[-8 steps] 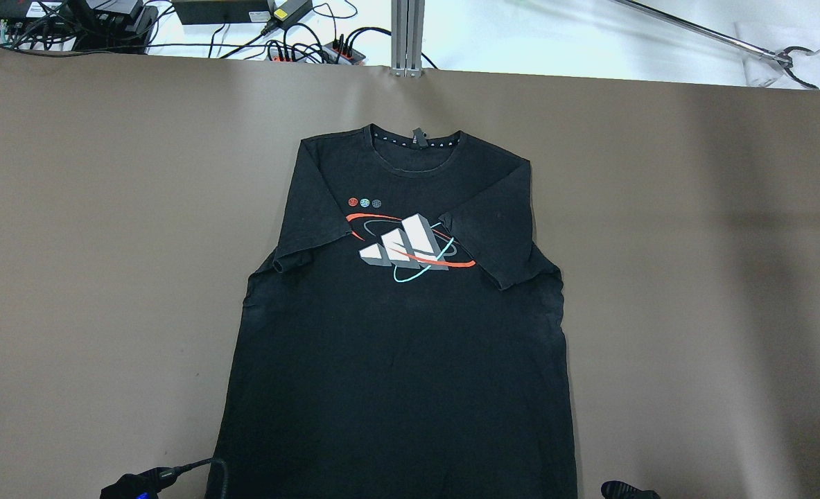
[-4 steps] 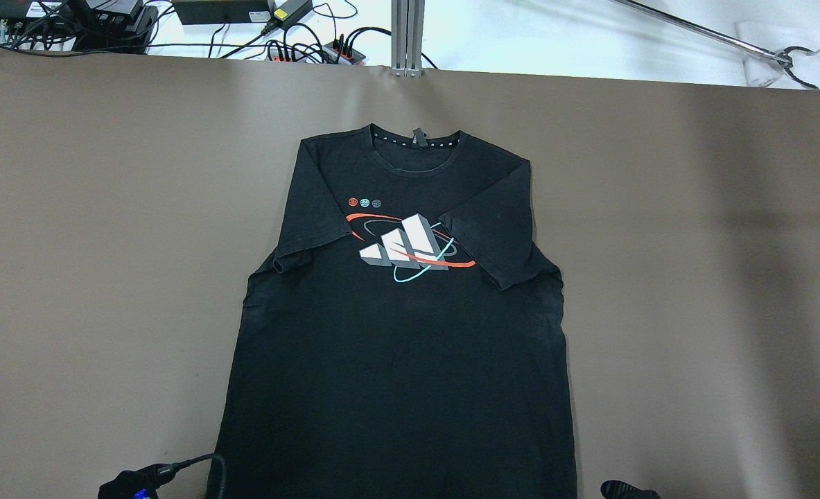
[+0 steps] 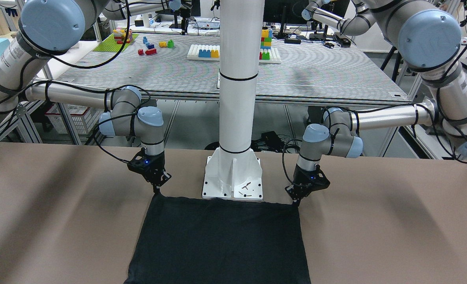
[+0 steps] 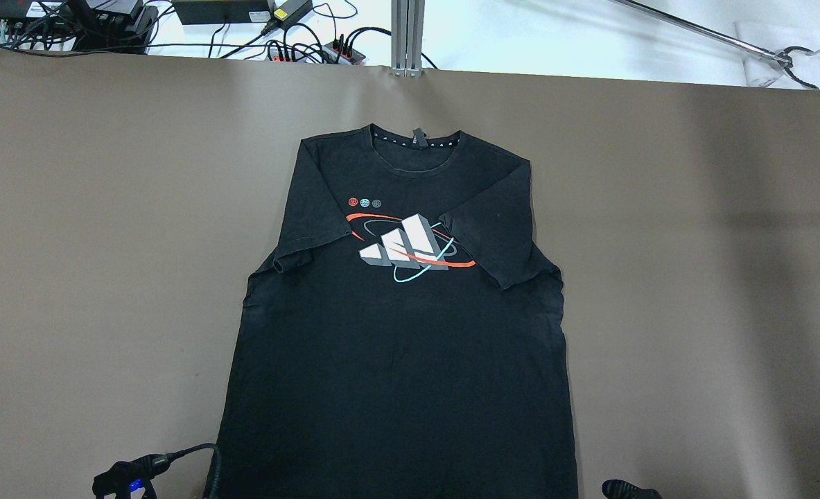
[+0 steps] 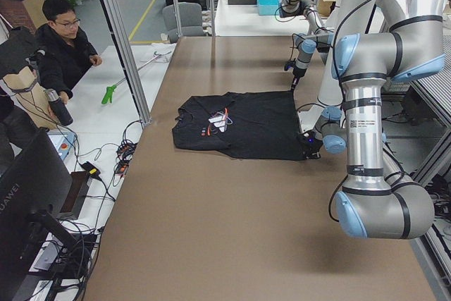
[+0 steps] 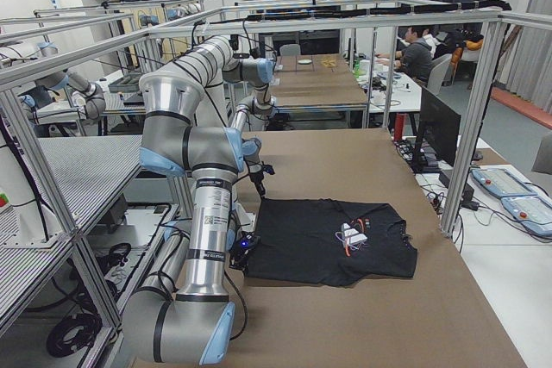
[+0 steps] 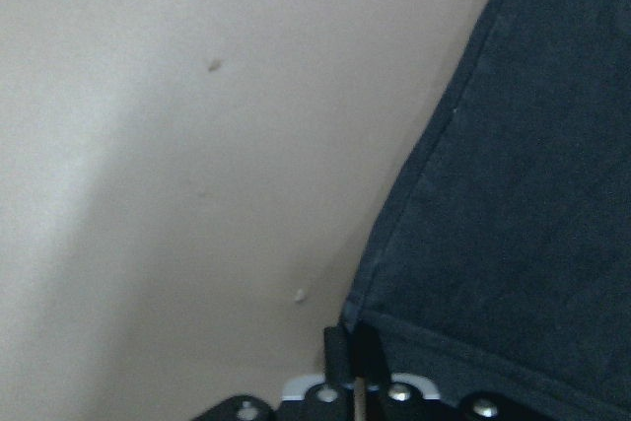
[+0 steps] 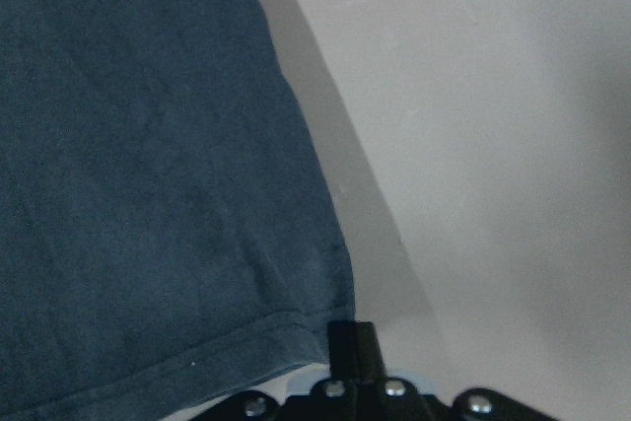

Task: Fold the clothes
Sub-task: 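Lower both grippers and grasp the hem corners nearest the robot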

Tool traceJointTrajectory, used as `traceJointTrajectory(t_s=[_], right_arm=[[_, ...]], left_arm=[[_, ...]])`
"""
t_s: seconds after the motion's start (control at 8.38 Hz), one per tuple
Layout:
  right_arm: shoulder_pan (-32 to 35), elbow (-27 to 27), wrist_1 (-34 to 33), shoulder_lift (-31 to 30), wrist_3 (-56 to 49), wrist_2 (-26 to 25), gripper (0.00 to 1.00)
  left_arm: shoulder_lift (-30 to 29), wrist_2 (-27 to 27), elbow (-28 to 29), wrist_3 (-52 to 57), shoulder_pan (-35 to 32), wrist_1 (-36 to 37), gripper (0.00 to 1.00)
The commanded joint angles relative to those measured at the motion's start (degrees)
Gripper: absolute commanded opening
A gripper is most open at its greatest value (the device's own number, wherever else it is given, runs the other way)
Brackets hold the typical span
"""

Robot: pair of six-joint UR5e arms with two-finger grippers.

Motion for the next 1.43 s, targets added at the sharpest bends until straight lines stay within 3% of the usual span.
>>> traceJointTrajectory(t_s=[0.0,0.24,0.6,0.84,0.95,1.19,1.31], right_arm=[[0.01,0.61,-0.09,-0.17,0.00,-0.01,0.00],[0.01,2.89,-1.04,-0.61,0.09,0.08,0.00],[-0.26,10.53,-9.38,-0.61,0.88,5.52,0.00],[1.66,10.46,-9.66,2.18,-0.60,6.31,0.00],[7.68,9.33,-11.67,4.98,-7.05,9.89,0.00],[20.69,2.15,-20.52,16.56,-17.62,17.62,0.00],[26.23,-0.59,-21.35,20.09,-22.54,19.57,0.00]], left_arm=[[2.83,-0.15,-3.09,0.23,-0.38,0.24,0.00],[2.85,-0.06,-4.32,0.23,0.23,0.24,0.00],[2.41,0.29,-12.21,-0.12,3.40,6.81,0.00],[-0.03,-0.67,-12.33,3.89,-0.61,6.92,0.00],[-2.75,-3.46,-11.89,11.06,-5.17,7.00,0.00],[-7.05,-9.08,-8.22,21.11,-15.79,7.36,0.00],[-7.95,-13.11,-6.28,23.76,-21.42,7.36,0.00]])
